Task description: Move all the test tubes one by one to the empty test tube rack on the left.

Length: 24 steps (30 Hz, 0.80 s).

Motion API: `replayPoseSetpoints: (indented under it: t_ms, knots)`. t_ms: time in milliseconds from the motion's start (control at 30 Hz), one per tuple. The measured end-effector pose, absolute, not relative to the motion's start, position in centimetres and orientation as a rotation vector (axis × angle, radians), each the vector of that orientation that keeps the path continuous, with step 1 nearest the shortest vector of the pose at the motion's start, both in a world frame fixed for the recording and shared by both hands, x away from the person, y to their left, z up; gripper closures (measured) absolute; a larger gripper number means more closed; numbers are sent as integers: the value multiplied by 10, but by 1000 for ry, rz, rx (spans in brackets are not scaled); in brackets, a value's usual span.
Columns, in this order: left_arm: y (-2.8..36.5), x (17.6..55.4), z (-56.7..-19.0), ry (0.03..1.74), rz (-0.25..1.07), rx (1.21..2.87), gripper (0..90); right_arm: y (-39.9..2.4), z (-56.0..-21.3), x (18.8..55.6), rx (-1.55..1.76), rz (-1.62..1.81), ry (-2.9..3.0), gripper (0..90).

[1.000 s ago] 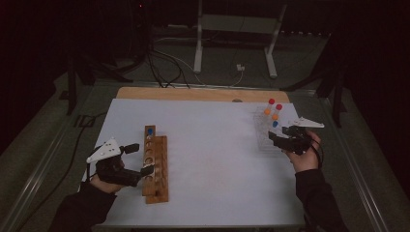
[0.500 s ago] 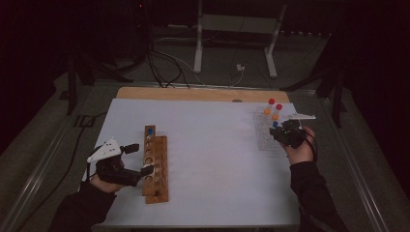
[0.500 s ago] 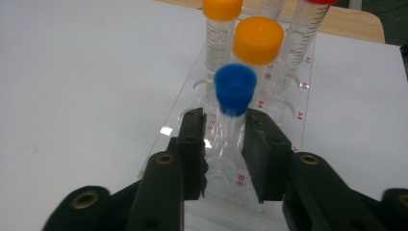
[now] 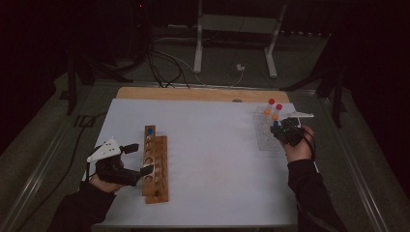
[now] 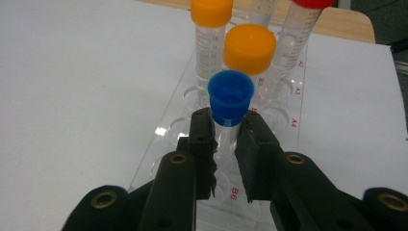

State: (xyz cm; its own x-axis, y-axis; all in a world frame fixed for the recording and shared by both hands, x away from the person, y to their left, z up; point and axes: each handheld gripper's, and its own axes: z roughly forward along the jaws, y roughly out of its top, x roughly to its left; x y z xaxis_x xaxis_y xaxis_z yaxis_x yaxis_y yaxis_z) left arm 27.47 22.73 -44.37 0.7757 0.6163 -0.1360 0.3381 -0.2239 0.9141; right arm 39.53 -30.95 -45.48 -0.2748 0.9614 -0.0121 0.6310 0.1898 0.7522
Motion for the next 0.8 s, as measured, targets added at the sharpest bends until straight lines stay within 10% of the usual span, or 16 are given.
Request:
replayPoseSetpoints:
  t_ms: [800]
  knots:
    - [213, 273, -426, 667, 268, 1832, 22, -284, -389, 352, 1247, 993, 2020, 764]
